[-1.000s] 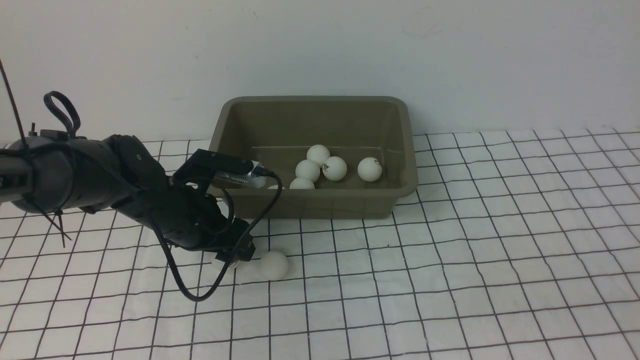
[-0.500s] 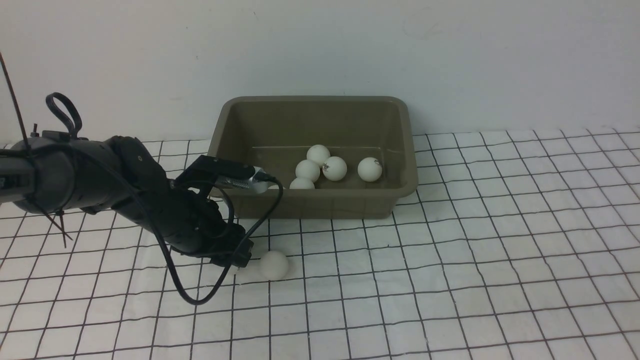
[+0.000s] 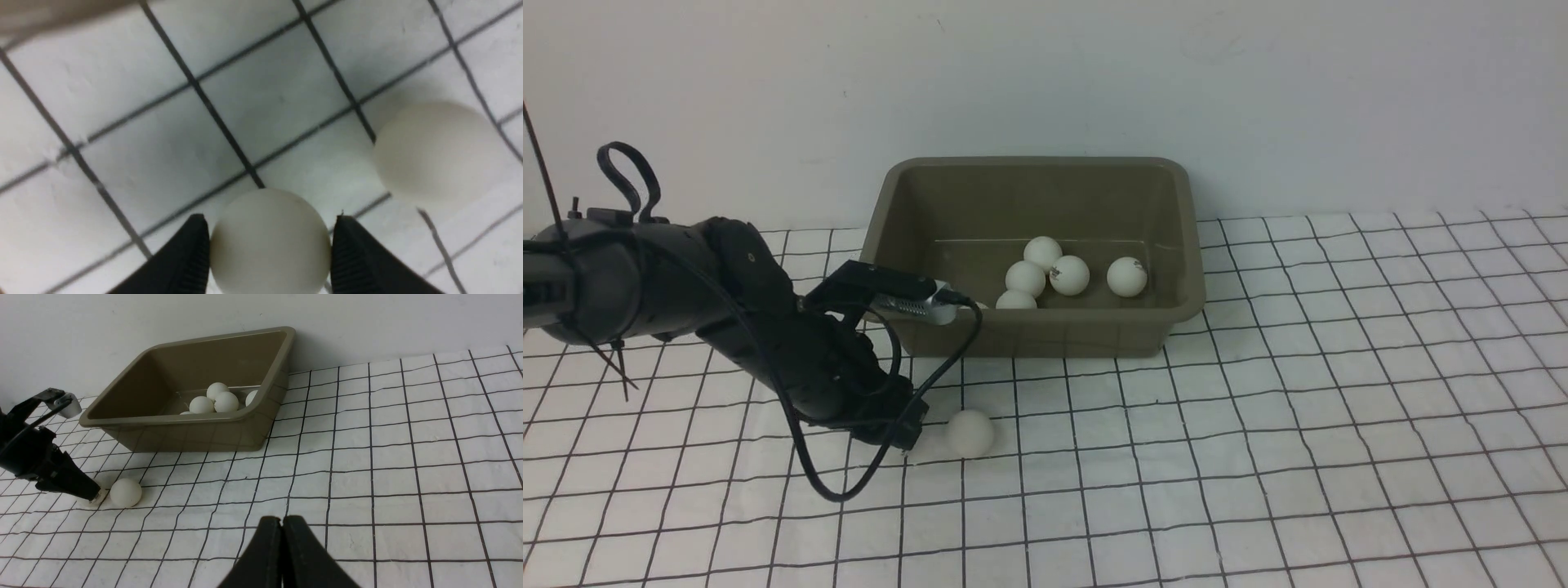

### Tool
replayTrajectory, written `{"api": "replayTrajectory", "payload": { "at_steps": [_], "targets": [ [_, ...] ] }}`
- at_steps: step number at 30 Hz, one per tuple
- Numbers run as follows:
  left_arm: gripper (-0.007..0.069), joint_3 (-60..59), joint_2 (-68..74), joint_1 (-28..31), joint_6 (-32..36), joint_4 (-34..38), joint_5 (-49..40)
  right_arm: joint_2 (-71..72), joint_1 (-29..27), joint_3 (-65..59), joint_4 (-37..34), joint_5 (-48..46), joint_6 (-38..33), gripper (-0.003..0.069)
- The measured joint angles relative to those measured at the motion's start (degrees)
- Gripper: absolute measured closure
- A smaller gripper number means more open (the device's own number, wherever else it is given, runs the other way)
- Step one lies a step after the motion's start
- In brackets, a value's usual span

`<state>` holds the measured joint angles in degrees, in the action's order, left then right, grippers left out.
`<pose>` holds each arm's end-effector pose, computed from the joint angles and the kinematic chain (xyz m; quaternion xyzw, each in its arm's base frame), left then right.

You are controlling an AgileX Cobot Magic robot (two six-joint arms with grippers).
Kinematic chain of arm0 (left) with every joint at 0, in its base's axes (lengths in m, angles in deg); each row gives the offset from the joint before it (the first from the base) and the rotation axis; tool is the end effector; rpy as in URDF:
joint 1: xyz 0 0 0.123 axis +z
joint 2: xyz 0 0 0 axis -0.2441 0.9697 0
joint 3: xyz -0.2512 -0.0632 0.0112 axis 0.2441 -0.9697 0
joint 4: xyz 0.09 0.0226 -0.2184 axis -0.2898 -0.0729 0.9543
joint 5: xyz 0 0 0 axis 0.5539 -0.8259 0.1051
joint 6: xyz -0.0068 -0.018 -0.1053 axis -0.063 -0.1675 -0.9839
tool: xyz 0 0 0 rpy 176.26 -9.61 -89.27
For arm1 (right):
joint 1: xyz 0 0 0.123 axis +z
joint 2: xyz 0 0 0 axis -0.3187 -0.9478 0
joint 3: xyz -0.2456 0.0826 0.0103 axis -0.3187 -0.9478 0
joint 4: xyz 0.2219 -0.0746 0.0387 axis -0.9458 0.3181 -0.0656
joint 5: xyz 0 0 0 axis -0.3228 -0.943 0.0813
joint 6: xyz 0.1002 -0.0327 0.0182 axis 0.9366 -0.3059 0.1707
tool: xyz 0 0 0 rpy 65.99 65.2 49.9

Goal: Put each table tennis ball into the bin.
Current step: Use the left arm to clamp the table tennis ball closest to it, then use the left arm to put the table tennis ball into the box

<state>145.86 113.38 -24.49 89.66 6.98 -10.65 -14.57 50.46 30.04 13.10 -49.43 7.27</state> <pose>0.3292 -0.0894 0.1237 0.1901 0.9606 -0.1345 0.1515 0.0658 0.0146 0.2575 -0.0148 0.8298 0.1703 0.5312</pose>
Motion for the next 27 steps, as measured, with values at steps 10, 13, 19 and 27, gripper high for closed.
{"api": "replayTrajectory", "payload": {
  "at_steps": [10,13,19,27],
  "targets": [
    [0.0284,1.09,-10.58,0.00,-8.03,-7.27,-9.07,0.00,0.00,0.00,0.00,0.00,0.00,0.0676],
    [0.0284,4.74,-12.58,0.00,-8.45,-7.26,-9.97,0.00,0.00,0.00,0.00,0.05,0.00,0.0676],
    [0.0284,16.70,-8.10,0.00,-8.63,-7.28,-9.82,0.00,0.00,0.00,0.00,0.05,0.00,0.0676],
    [0.0284,27.20,3.16,0.00,-8.41,-7.38,-9.64,0.00,0.00,0.00,0.00,0.05,0.00,0.0676]
  ]
}}
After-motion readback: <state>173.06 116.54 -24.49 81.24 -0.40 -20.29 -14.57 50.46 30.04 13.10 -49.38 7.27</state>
